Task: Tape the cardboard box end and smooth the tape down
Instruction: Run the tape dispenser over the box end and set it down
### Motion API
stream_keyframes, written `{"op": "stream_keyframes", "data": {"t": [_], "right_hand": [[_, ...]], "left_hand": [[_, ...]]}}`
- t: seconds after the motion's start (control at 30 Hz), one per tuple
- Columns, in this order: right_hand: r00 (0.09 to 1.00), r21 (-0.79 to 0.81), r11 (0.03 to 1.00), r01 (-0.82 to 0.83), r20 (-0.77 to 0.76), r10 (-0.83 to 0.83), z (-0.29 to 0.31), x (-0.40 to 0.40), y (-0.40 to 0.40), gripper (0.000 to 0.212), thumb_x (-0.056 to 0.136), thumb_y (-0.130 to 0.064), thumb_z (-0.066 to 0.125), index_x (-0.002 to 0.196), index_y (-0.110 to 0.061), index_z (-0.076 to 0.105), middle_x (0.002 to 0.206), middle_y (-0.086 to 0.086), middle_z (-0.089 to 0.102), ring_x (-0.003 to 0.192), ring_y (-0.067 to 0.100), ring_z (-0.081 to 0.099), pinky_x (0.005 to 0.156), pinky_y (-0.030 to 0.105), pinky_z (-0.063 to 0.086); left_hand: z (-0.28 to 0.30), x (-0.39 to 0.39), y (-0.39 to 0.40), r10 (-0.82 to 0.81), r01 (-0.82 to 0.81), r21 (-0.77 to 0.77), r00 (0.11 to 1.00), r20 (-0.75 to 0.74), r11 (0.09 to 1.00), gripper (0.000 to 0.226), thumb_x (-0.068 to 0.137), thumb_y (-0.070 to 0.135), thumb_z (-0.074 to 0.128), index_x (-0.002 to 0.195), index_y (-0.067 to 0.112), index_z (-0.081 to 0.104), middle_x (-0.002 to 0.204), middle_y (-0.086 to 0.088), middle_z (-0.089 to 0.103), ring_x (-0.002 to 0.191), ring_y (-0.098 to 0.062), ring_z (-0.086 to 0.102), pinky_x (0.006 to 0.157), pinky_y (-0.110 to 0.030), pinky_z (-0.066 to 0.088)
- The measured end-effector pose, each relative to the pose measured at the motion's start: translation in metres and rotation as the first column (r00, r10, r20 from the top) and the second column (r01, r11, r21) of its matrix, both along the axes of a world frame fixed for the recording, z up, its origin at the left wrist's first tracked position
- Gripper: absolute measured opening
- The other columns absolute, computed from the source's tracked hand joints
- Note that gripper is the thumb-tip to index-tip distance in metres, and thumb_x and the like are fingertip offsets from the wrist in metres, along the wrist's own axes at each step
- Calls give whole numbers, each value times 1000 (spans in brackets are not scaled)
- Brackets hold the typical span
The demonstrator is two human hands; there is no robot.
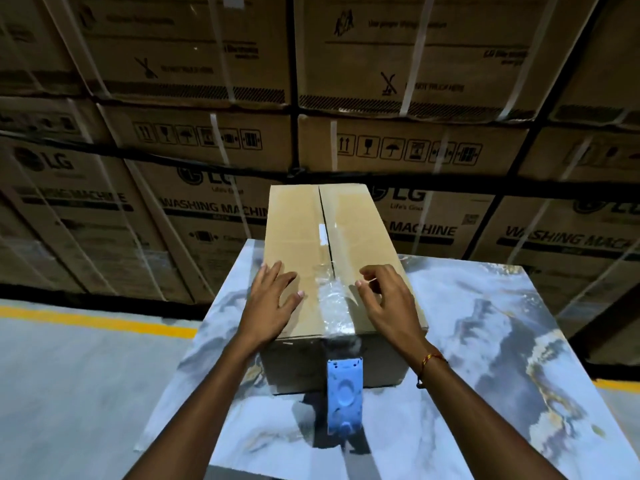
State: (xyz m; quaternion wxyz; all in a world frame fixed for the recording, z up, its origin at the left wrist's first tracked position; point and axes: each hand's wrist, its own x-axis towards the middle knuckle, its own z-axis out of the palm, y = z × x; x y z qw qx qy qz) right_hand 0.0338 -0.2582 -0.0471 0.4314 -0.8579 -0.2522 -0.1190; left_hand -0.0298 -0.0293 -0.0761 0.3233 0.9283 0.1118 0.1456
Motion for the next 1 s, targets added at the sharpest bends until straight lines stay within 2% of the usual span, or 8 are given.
{"op": "stream_keyframes", "data": {"t": [0.1,0.2,0.27,0.37,0.43,0.6,0.73,1.0], "right_hand": [[1000,11,1000,11,-9,-10,-3,-4,-16,18,95,-22,63,111,-13,63,106,2,63,92,11,59,83,34,52],[999,72,997,26,-30,-24,-6,-10,-39,17,94,-17,64,110,-11,64,107,4,64,93,7,57,83,13,46],[999,114,993,38,-43,-33,-9,-18,-53,18,94,-15,65,112,-10,63,109,4,64,96,8,59,83,4,41],[1000,140,990,28,-8,-28,-21,-37,-70,19,95,-14,64,114,-11,62,110,3,62,101,14,62,86,13,48],[998,126,991,44,45,-50,-31,-51,-77,21,95,-19,64,116,-15,60,110,0,61,101,17,61,84,27,53],[997,37,997,65,33,-67,-65,-83,-84,46,92,-45,66,128,-20,51,114,-1,55,102,21,58,80,35,54],[991,-21,995,102,-79,-103,-86,-103,-76,85,76,-72,64,144,-32,32,122,-3,46,107,19,59,72,41,59],[983,59,981,185,11,-186,-119,-114,-66,70,79,-55,73,131,-26,35,120,0,44,87,29,65,56,39,56]], "left_hand": [[-5,-8,-24,63,-62,66,998,-22,996,49,96,51,47,139,27,51,163,-2,28,154,-22,9,121,-45,21],[-2,-17,-50,58,-49,265,998,-25,963,59,96,58,31,148,31,37,165,3,21,154,-22,9,123,-48,13],[4,-21,-65,-109,104,450,994,-14,887,60,99,60,25,153,34,27,167,7,12,154,-21,6,123,-49,5],[8,-25,-76,-354,344,628,928,-115,698,62,100,61,15,156,35,19,167,10,9,154,-16,2,123,-47,1],[9,-25,-75,-383,412,635,904,-192,653,66,98,64,5,157,36,14,166,12,8,154,-14,1,123,-43,-4],[17,-17,-80,-362,451,572,892,-269,686,84,86,72,-12,157,35,15,165,13,12,153,-9,0,123,-37,-7],[17,-10,-94,-308,412,537,910,-277,736,79,92,69,1,157,27,17,167,7,13,154,-10,3,124,-37,1],[5,-8,-98,-277,401,521,912,-303,753,84,89,71,7,159,24,3,168,5,1,153,-9,-1,125,-35,3]]}}
